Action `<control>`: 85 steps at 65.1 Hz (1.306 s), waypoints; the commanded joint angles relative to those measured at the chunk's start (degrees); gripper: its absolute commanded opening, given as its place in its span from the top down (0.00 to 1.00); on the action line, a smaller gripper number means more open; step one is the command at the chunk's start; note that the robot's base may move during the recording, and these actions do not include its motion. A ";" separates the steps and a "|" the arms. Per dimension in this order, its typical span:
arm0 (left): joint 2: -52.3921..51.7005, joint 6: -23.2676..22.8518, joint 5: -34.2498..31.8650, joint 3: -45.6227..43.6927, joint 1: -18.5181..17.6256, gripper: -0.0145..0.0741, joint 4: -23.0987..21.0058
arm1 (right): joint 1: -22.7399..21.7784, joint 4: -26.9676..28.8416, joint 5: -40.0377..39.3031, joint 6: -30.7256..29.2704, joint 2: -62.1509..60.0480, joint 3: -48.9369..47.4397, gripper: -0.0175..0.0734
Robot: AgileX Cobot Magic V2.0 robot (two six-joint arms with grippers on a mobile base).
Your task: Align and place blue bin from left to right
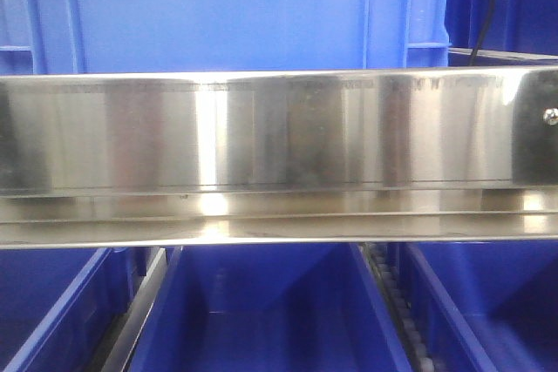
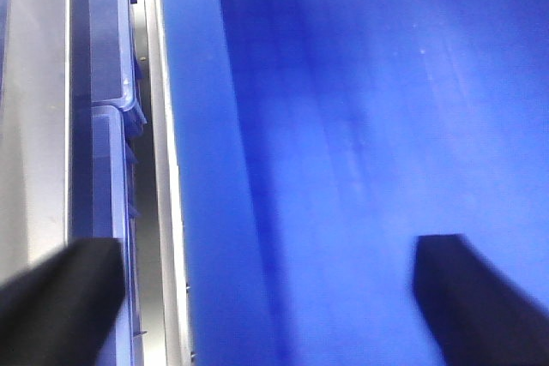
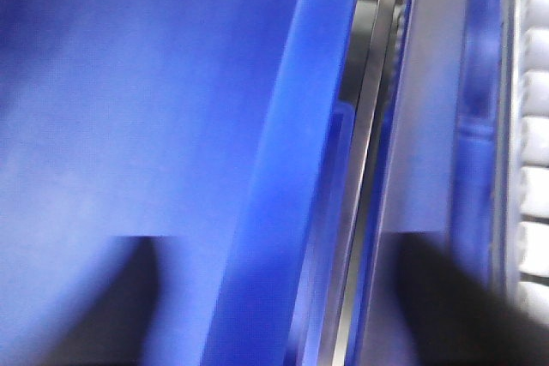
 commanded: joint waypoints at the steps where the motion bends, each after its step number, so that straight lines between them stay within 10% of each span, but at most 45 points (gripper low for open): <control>1: -0.35 -0.26 0.26 -0.45 0.24 0.48 -0.35 | 0.07 -0.12 -0.58 -0.48 -0.07 -0.44 0.78; 10: -0.35 -0.26 0.50 -0.45 0.24 0.96 -0.35 | 0.07 -0.12 -0.58 -0.48 -0.17 -0.69 0.87; 85: -4.53 -0.26 1.68 -18.72 0.24 0.96 -9.37 | 0.07 4.61 -4.55 -0.48 -12.19 -1.94 0.88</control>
